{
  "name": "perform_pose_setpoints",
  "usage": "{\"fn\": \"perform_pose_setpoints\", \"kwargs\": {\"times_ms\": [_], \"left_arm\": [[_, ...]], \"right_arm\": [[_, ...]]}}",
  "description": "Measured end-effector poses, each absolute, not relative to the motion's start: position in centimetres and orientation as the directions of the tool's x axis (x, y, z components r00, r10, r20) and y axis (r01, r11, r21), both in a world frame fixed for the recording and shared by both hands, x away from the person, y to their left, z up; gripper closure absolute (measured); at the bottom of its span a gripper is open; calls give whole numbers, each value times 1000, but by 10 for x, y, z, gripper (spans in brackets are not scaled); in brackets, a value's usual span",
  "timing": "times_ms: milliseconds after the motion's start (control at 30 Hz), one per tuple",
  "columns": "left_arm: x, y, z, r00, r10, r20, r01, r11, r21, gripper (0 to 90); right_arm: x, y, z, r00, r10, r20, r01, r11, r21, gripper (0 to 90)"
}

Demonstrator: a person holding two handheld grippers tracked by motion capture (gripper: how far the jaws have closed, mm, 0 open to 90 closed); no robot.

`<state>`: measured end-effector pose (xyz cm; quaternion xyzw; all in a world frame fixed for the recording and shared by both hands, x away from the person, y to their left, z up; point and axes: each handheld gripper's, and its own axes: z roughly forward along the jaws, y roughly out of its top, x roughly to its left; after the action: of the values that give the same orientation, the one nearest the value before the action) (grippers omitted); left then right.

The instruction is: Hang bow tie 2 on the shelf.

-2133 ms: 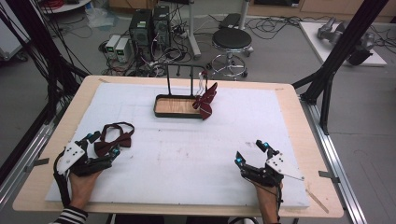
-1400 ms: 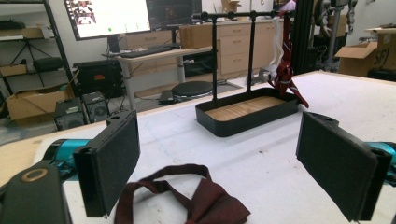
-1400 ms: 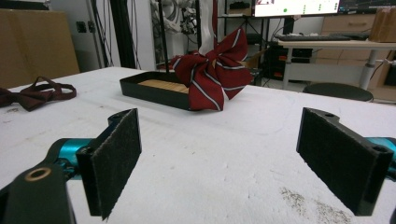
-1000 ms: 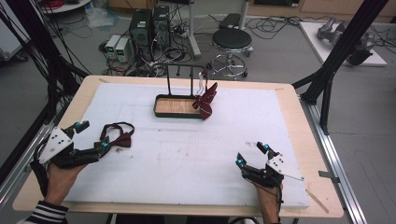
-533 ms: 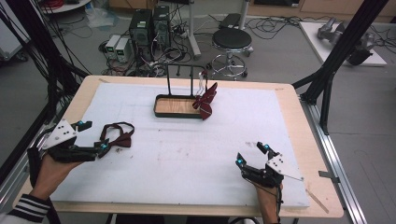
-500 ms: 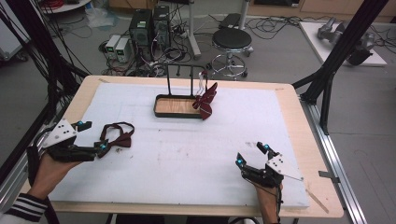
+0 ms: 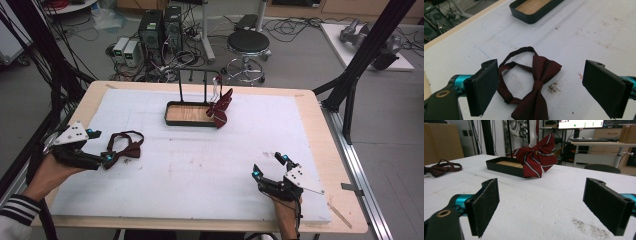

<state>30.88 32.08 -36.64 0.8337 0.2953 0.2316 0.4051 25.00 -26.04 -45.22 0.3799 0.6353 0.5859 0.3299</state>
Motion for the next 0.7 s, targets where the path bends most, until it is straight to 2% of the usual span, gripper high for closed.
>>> {"fn": "perform_pose_setpoints", "kwargs": {"times_ms": [300, 500, 700], "left_arm": [[320, 315, -367, 787, 593, 169, 305, -612, 730, 144], [327, 315, -366, 813, 556, 174, 294, -650, 701, 149], [334, 316, -372, 819, 548, 173, 323, -688, 650, 154]], "right_arm": [[250, -260, -452, -493, 870, 19, 91, 30, 995, 125], [250, -260, -453, -494, 869, 20, 92, 29, 995, 120], [249, -260, -453, -496, 868, 14, 84, 32, 996, 119]]}}
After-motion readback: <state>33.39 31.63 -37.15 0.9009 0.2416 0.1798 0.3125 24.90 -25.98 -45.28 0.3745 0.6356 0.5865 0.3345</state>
